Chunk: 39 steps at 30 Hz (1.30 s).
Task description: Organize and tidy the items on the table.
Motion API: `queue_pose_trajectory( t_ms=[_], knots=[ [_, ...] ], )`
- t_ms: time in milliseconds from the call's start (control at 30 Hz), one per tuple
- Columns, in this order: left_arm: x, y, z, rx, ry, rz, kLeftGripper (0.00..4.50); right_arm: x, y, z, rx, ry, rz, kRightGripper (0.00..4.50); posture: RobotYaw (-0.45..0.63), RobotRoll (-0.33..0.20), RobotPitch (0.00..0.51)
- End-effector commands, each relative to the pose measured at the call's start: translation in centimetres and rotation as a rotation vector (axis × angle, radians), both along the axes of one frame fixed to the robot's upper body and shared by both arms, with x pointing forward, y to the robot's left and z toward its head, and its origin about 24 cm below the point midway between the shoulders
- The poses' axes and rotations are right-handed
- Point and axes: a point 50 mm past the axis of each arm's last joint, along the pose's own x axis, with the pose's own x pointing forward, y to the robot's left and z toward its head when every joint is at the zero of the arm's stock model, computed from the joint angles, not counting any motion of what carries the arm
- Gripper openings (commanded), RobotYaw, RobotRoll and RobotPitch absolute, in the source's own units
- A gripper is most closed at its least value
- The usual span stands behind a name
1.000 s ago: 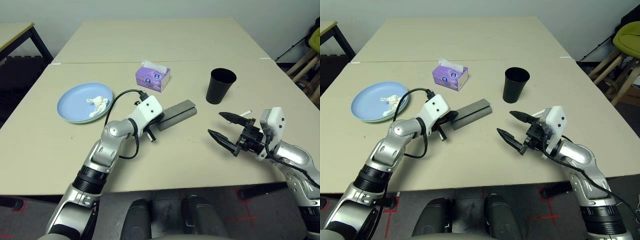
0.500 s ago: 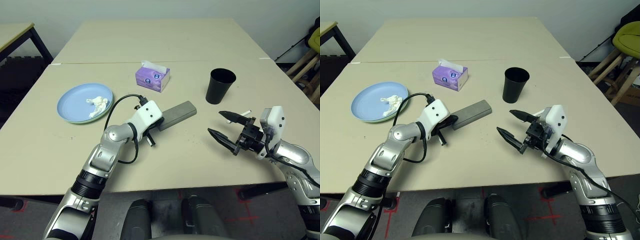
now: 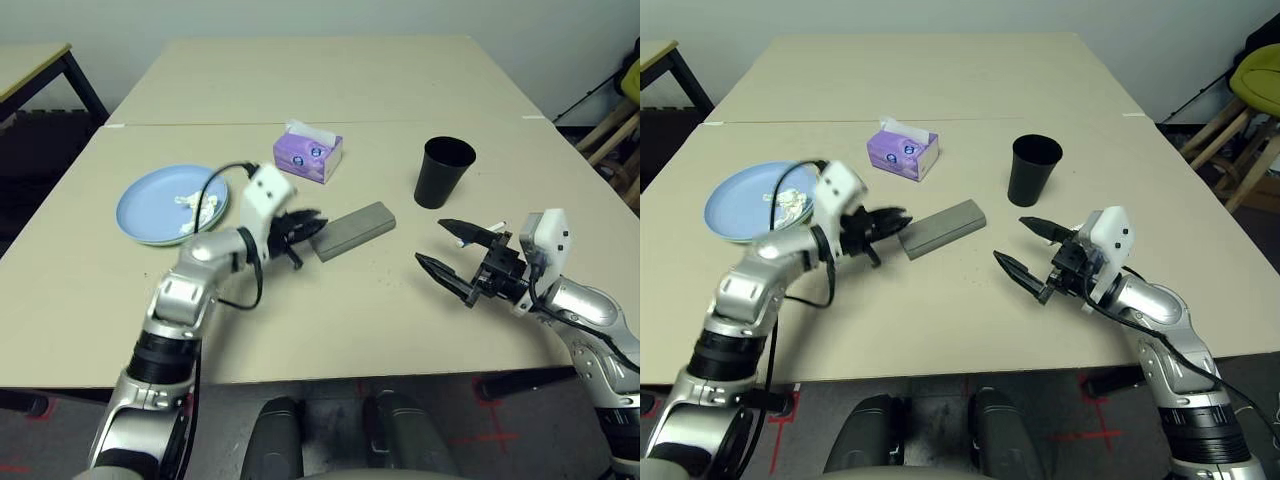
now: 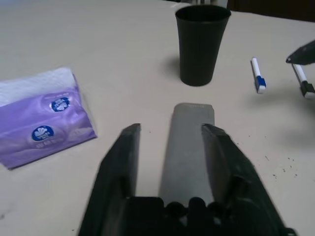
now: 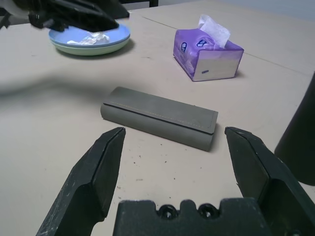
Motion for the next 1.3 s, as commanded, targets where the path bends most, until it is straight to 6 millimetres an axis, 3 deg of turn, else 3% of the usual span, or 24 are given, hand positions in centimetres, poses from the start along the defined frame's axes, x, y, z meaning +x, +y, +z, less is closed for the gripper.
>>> queue_pose_trajectory(
  t_ms=[33, 100, 367, 633, 767, 1067, 1300],
  knots=[
    [-0.3, 1.0, 1.2, -0.027, -0.039, -0.008, 3.72, 0.2, -0.1, -0.3, -0.011, 0.015, 0.0, 4.5, 0.02, 0.0, 0.079],
    [-0.6, 1.7, 1.5, -0.035, -0.058, -0.011, 4.46, 0.3, -0.2, -0.3, -0.013, 0.012, 0.001, 4.5, 0.02, 0.0, 0.077],
    [-3.0, 2.5, 1.7, -0.095, -0.075, -0.116, 4.46, 0.9, -0.7, -0.3, -0.028, 0.001, 0.004, 4.5, 0.03, 0.0, 0.068],
    [-4.8, 2.7, -0.6, -0.108, -0.066, -0.148, 4.46, 1.7, -1.4, -0.2, -0.048, -0.013, -0.005, 4.5, 0.04, 0.0, 0.061],
    [-5.6, 2.8, -2.0, -0.034, -0.057, -0.199, 4.46, 1.8, -1.7, -0.1, -0.057, -0.016, -0.003, 4.5, 0.04, 0.0, 0.061],
    [-5.7, 3.4, -2.3, -0.007, -0.098, -0.201, 4.46, 2.1, -2.2, 0.2, -0.071, -0.02, -0.008, 4.5, 0.04, 0.0, 0.07],
    [-5.7, 3.5, -2.2, -0.01, -0.114, -0.204, 4.46, 2.9, -3.8, 2.4, -0.127, -0.047, -0.034, 4.5, 0.04, 0.0, 0.075]
  ],
)
